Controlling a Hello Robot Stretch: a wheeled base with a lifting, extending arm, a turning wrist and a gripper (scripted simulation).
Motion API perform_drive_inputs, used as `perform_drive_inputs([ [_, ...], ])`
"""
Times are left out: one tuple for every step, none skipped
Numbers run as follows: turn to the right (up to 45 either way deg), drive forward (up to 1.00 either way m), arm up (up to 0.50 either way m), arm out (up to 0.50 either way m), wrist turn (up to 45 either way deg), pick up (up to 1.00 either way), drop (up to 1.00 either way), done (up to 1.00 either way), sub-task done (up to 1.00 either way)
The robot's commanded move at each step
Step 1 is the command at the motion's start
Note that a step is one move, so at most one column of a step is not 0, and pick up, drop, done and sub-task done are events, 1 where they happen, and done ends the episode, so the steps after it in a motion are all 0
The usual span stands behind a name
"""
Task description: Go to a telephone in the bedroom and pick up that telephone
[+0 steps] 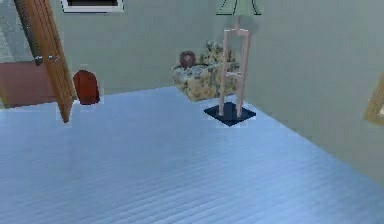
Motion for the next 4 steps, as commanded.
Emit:
perform_drive_inputs([
  [0.0,0.25,0.0,0.0,0.0,0.0,0.0,0.0,0.0],
  [-39.0,0.0,0.0,0.0,0.0,0.0,0.0,0.0,0.0],
  [0.0,1.0,0.0,0.0,0.0,0.0,0.0,0.0,0.0],
  [-9.0,0.0,0.0,0.0,0.0,0.0,0.0,0.0,0.0],
])
